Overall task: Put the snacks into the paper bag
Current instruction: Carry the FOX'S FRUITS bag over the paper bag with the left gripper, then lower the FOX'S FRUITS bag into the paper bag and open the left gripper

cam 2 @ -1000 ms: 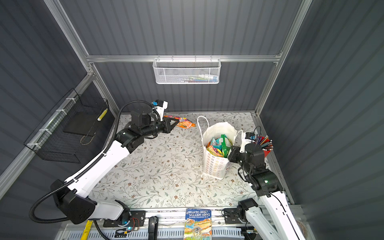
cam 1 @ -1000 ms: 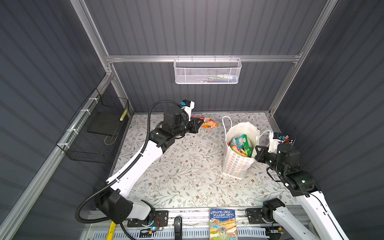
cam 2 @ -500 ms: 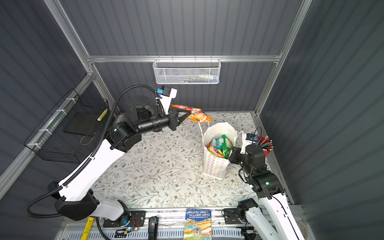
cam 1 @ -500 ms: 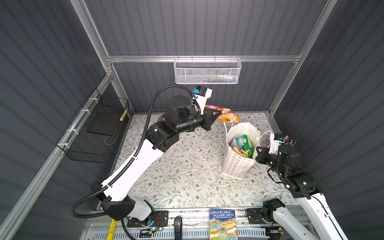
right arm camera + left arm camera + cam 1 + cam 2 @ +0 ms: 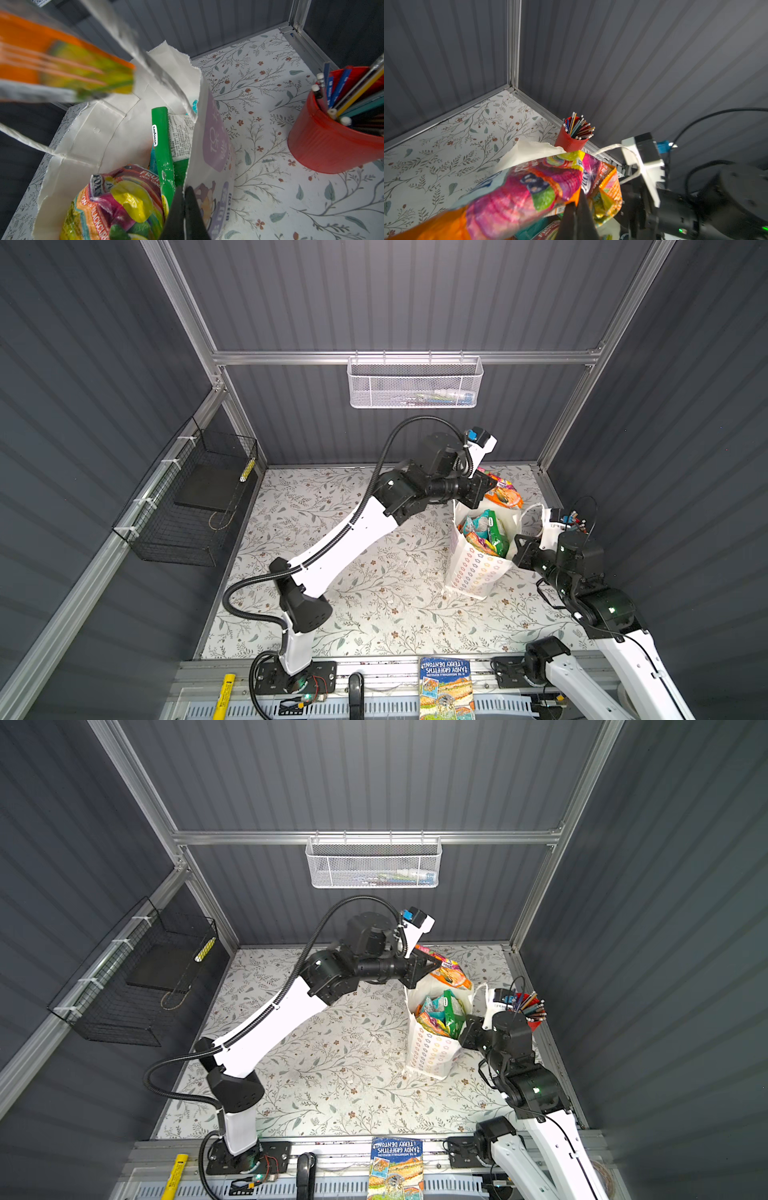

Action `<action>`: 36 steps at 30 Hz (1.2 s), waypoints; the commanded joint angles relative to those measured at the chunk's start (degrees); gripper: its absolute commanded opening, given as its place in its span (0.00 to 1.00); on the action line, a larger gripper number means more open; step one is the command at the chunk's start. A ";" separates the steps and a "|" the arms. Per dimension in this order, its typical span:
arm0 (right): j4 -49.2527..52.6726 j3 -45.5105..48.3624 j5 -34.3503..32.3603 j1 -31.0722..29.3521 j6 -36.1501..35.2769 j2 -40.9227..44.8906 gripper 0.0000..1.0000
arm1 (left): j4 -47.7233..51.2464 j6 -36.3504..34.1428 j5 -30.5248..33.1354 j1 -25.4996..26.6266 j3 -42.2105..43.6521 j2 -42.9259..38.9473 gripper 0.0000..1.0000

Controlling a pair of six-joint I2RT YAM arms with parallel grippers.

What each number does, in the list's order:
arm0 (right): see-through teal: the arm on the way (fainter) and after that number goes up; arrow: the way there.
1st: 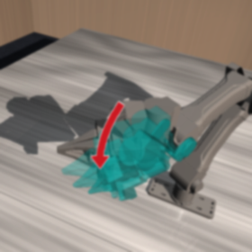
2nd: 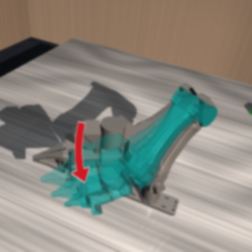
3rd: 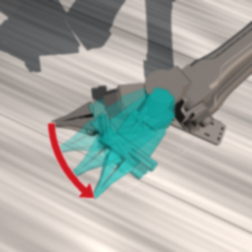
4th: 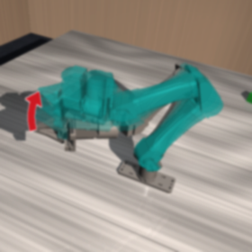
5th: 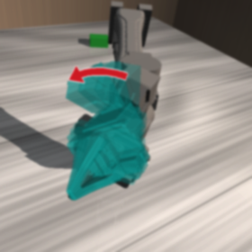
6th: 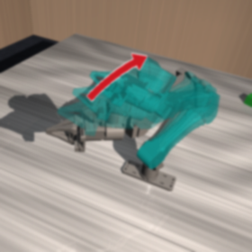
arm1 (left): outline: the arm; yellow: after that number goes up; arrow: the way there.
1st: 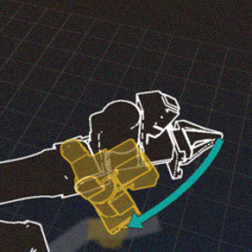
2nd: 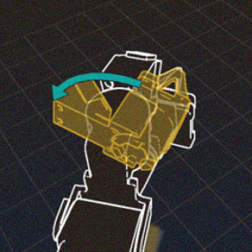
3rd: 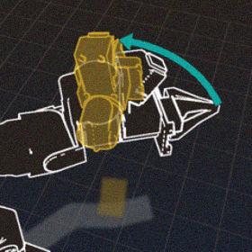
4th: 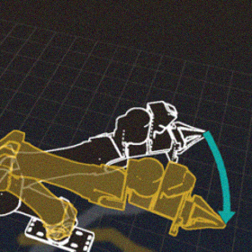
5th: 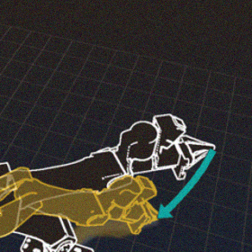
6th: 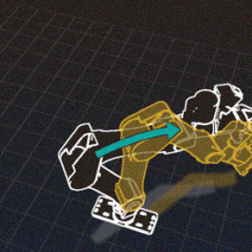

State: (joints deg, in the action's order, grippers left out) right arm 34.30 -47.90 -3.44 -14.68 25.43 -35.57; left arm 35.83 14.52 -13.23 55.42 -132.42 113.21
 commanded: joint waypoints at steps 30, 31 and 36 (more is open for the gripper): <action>-3.69 -1.06 -0.16 -0.26 -0.81 1.29 0.00 | 16.01 -14.53 6.76 3.53 -6.67 12.80 0.00; -3.70 -1.06 -0.16 -0.26 -0.83 1.27 0.00 | 16.52 -14.30 8.63 3.48 -7.62 13.71 0.00; -3.47 -1.06 -0.36 -0.26 -0.82 1.56 0.00 | 17.80 -13.10 11.13 3.47 -13.20 16.50 0.31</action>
State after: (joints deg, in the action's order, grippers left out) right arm 34.37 -47.90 -3.46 -14.68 25.43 -35.24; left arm 51.20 1.58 -4.80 58.94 -142.93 128.33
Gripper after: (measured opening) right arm 0.048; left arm 0.281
